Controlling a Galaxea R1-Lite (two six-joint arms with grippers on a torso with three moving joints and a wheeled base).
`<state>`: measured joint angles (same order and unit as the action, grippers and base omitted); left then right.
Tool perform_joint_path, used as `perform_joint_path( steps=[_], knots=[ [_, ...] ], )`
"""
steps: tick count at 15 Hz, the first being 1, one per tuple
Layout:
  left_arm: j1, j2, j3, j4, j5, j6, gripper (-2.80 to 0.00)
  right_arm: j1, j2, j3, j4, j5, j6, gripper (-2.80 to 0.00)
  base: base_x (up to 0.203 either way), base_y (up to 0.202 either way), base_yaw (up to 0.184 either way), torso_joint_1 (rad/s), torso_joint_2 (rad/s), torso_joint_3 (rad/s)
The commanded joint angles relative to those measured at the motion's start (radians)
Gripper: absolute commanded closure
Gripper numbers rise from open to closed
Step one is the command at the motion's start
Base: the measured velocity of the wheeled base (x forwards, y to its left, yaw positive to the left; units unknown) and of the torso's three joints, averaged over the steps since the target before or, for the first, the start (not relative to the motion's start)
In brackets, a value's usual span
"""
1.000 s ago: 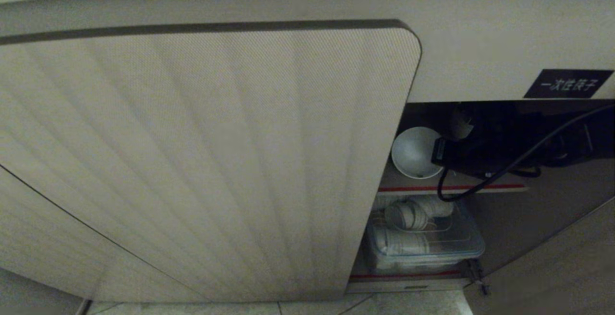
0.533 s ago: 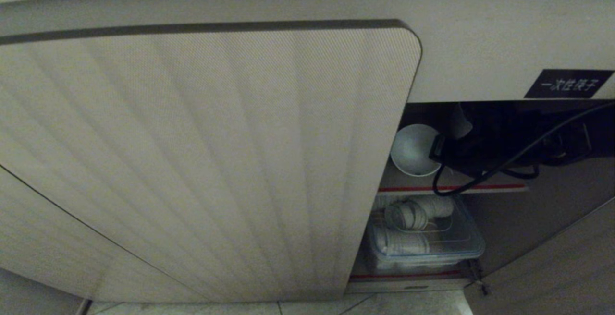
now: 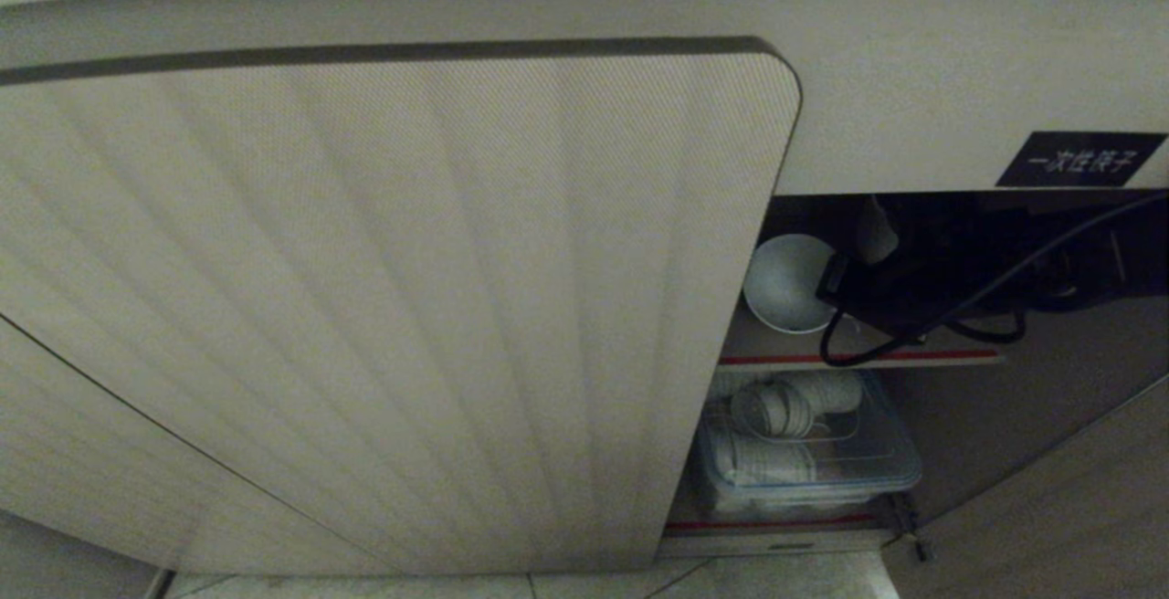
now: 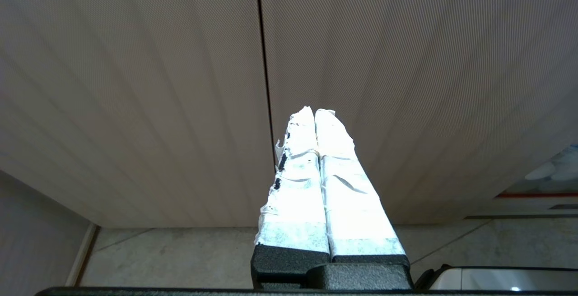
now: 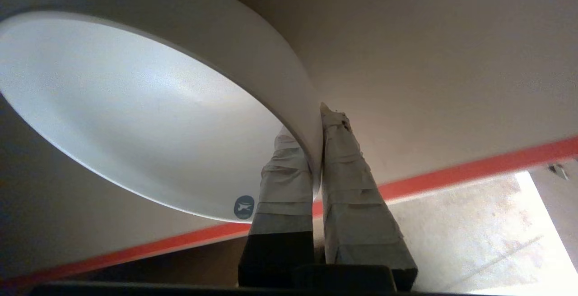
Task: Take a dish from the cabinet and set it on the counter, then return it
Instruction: Take the bowl from the cabinet
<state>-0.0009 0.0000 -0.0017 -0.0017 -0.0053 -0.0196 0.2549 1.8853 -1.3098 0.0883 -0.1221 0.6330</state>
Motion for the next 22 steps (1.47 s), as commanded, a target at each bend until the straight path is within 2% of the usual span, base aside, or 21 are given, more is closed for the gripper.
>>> perform_joint_path(
  steps=[1, 5, 15, 22],
  knots=[
    [-0.001, 0.0, 0.0, 0.0, 0.001, 0.0, 0.0, 0.005, -0.015, -0.003, 0.041, 0.001, 0.004, 0.0, 0.0, 0.0, 0.0, 0.0, 0.0, 0.0],
    [-0.001, 0.0, 0.0, 0.0, 0.001, 0.0, 0.0, 0.009, -0.041, 0.001, 0.053, 0.058, 0.031, 0.0, 0.0, 0.0, 0.0, 0.0, 0.0, 0.0],
    [0.0, 0.0, 0.0, 0.0, 0.0, 0.0, 0.0, 0.012, -0.077, 0.015, 0.142, 0.082, 0.051, 0.0, 0.0, 0.0, 0.0, 0.0, 0.0, 0.0],
    [-0.001, 0.0, 0.0, 0.0, 0.001, 0.0, 0.0, 0.016, -0.096, 0.014, 0.229, 0.131, 0.056, 0.0, 0.0, 0.0, 0.0, 0.0, 0.0, 0.0]
  ],
)
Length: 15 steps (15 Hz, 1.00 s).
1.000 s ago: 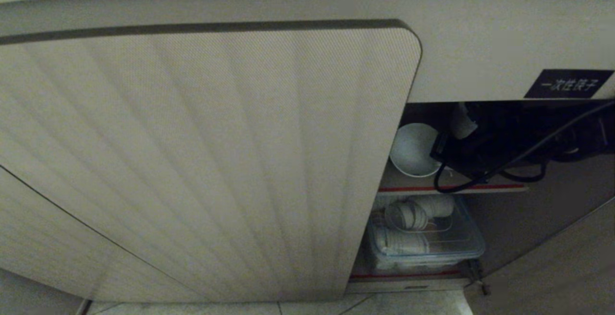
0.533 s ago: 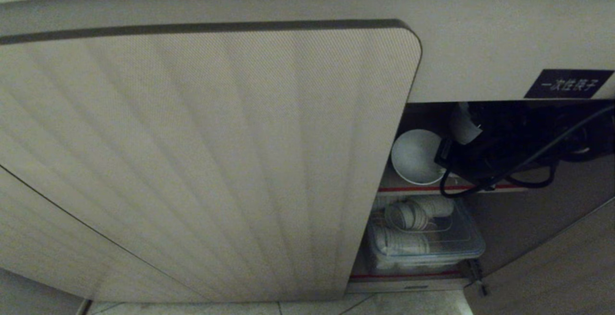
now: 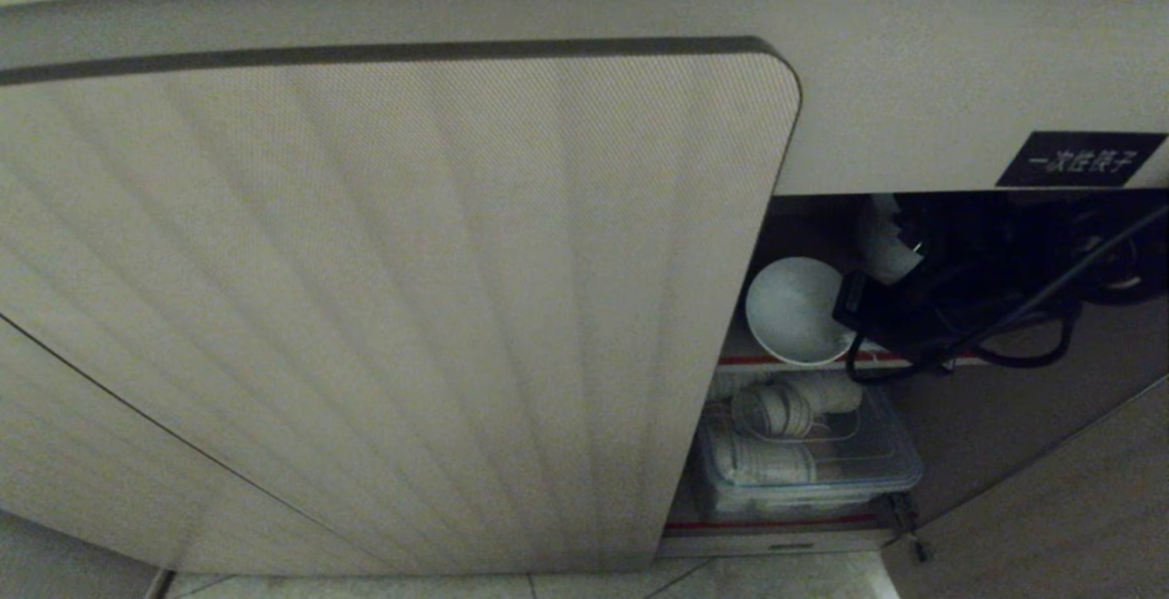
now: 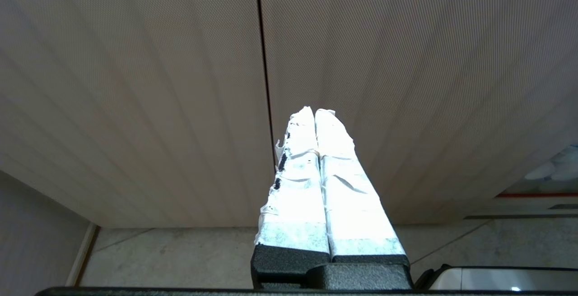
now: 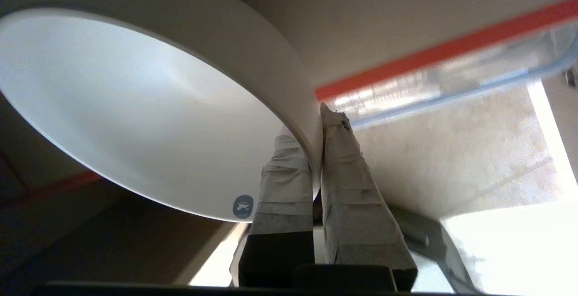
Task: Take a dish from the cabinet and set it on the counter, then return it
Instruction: Take the bowl from the cabinet
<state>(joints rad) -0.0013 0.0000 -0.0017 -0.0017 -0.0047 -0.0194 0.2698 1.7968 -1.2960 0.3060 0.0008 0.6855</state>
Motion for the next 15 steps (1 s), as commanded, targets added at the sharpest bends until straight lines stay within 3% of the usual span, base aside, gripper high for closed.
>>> perform_joint_path(
  steps=[1, 15],
  knots=[
    [0.0, 0.0, 0.0, 0.0, -0.001, -0.001, 0.0, 0.0, -0.01, -0.002, 0.029, 0.024, 0.003, 0.0, 0.0, 0.0, 0.0, 0.0, 0.0, 0.0],
    [0.0, 0.0, 0.0, 0.0, -0.001, -0.001, 0.0, 0.009, -0.066, -0.003, 0.2, 0.089, -0.006, 0.0, 0.0, 0.0, 0.0, 0.0, 0.0, 0.0]
  ],
)
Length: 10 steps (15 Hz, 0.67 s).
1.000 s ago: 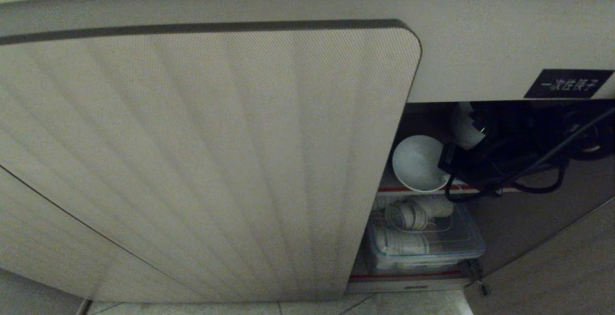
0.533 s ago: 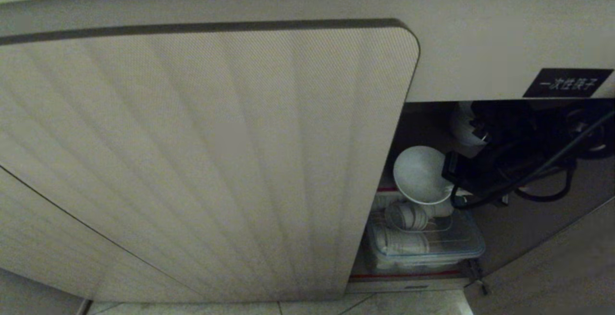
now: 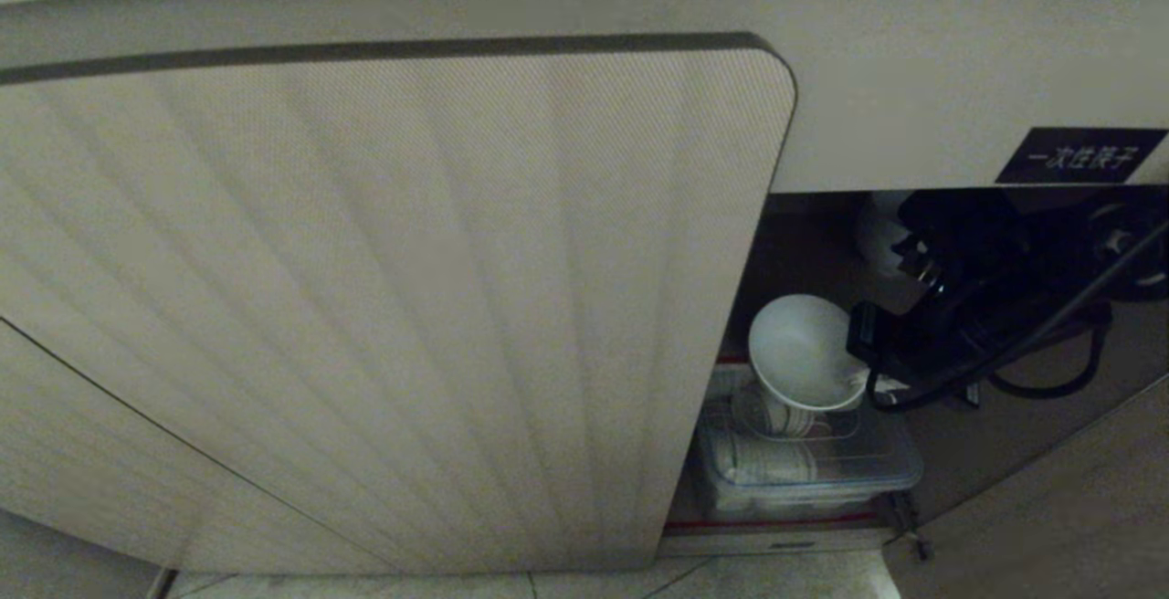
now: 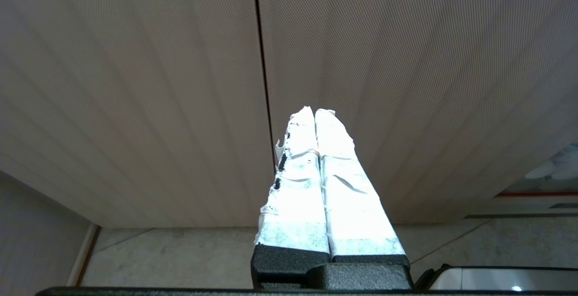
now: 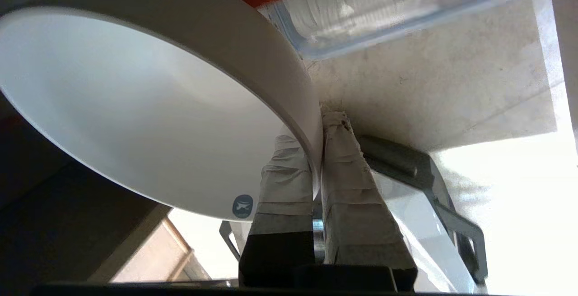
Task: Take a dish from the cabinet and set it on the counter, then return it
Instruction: Take the bowl from the cabinet, then place it on the table
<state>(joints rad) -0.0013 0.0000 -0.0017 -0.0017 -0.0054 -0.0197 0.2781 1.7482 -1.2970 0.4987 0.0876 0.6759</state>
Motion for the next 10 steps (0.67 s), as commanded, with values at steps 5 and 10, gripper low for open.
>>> perform_joint_path(
  steps=[5, 10],
  knots=[
    [0.0, 0.0, 0.0, 0.0, -0.001, 0.0, 0.0, 0.003, -0.05, 0.001, 0.059, 0.029, 0.002, 0.0, 0.0, 0.0, 0.0, 0.0, 0.0, 0.0],
    [0.0, 0.0, 0.0, -0.001, -0.001, 0.0, 0.0, 0.032, -0.094, 0.04, 0.091, 0.029, 0.001, 0.0, 0.0, 0.0, 0.0, 0.0, 0.0, 0.0]
  ],
)
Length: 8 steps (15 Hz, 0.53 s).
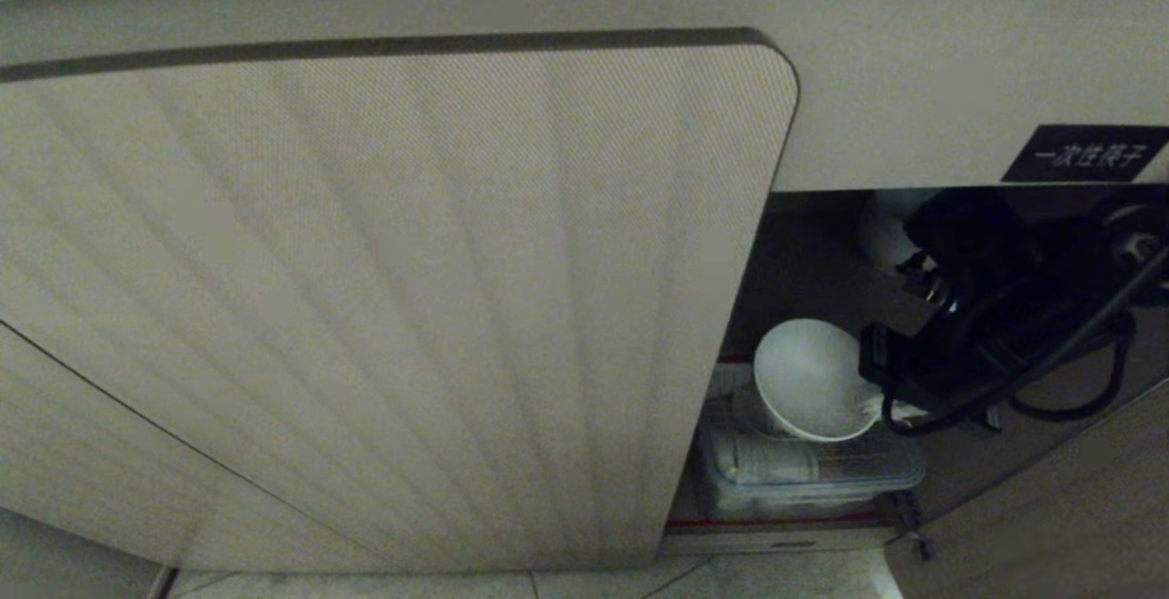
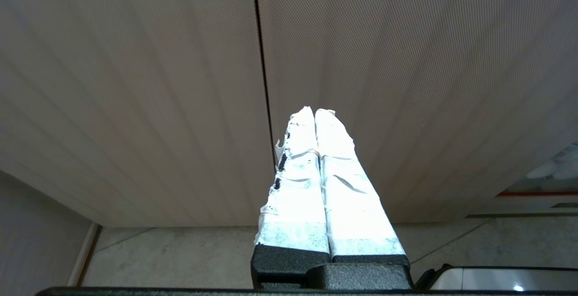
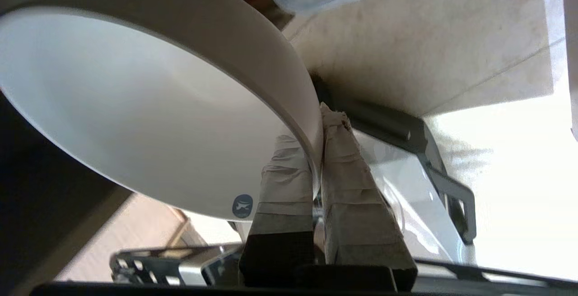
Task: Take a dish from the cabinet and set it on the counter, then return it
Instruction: Place it on the table
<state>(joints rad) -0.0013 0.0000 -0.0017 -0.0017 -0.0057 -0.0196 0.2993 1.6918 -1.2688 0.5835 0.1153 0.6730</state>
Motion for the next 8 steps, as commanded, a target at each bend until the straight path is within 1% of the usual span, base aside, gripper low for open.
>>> perform_joint_path(
  steps=[1, 8],
  knots=[
    [0.001, 0.0, 0.0, 0.0, 0.001, 0.0, 0.0, 0.019, -0.047, 0.025, 0.008, 0.001, 0.004, 0.0, 0.0, 0.0, 0.0, 0.0, 0.0, 0.0],
    [0.0, 0.0, 0.0, 0.0, 0.0, 0.0, 0.0, 0.058, -0.11, 0.083, 0.025, 0.0, 0.002, 0.0, 0.0, 0.0, 0.0, -0.004, 0.0, 0.004]
  ],
)
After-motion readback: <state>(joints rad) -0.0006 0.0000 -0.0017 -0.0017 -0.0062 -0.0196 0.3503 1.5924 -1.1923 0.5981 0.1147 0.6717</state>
